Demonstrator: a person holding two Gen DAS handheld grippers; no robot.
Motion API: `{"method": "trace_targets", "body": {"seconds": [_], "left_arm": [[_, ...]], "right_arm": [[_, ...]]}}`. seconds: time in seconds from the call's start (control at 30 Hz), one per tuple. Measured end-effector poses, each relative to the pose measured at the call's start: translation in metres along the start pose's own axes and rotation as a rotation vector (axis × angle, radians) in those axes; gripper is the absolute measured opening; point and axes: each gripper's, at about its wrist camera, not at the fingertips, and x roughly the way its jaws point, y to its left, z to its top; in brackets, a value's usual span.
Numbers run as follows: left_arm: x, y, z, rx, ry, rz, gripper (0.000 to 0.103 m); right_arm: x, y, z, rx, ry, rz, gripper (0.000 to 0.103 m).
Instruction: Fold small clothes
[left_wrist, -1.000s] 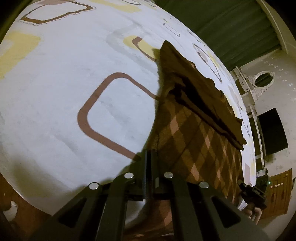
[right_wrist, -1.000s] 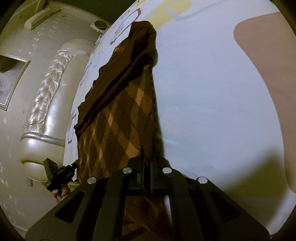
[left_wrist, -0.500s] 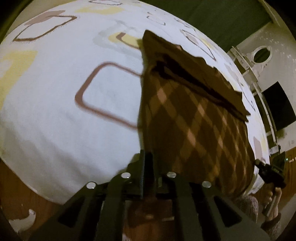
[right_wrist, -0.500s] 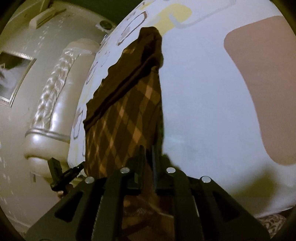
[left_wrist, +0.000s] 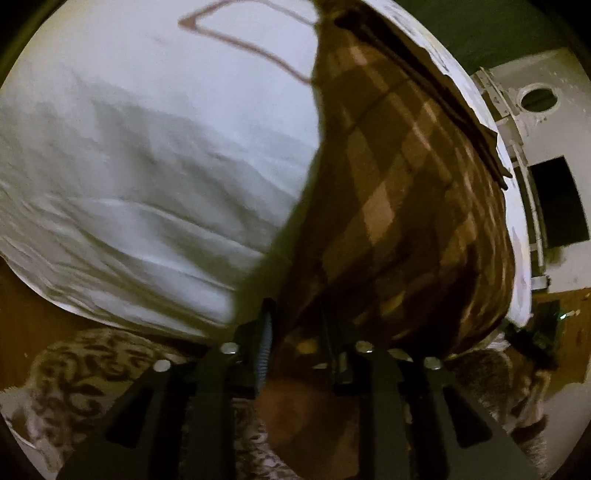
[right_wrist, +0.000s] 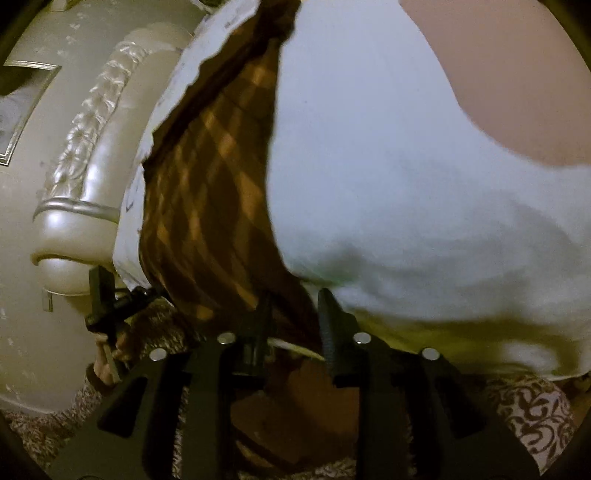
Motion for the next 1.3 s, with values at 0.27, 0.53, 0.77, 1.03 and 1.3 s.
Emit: {"method": "trace_targets", "body": {"seconds": [0.27, 0.53, 0.77, 1.03, 1.3], "left_arm": [[0.016, -0.006, -0.001, 0.008, -0.005, 0.08, 0.045], [0.032, -0.013, 0.003, 0.018, 0.058, 0.086, 0.041], [0.033, -0.022, 0.003, 0.058, 0.069, 0.08, 0.007], [-0.002, -0.02, 0.005, 0.049, 0.024, -0.088, 0.005], [-0.073, -0.016, 0.027, -0.015, -0.075, -0.386, 0.005]], "right_arm": [[0.009, 0.011, -0.007, -0.077, 0.051, -0.017, 0.042], [0.014, 0.017, -0.009, -0.106, 0.071, -0.044, 0.043], [0.032, 0.021, -0.013, -0.137, 0.125, -0.085, 0.025], [0.012, 0.026, -0.012, -0.107, 0.093, 0.068, 0.002], [-0.029, 0.033, 0.005, 0.021, -0.032, 0.382, 0.002]]}}
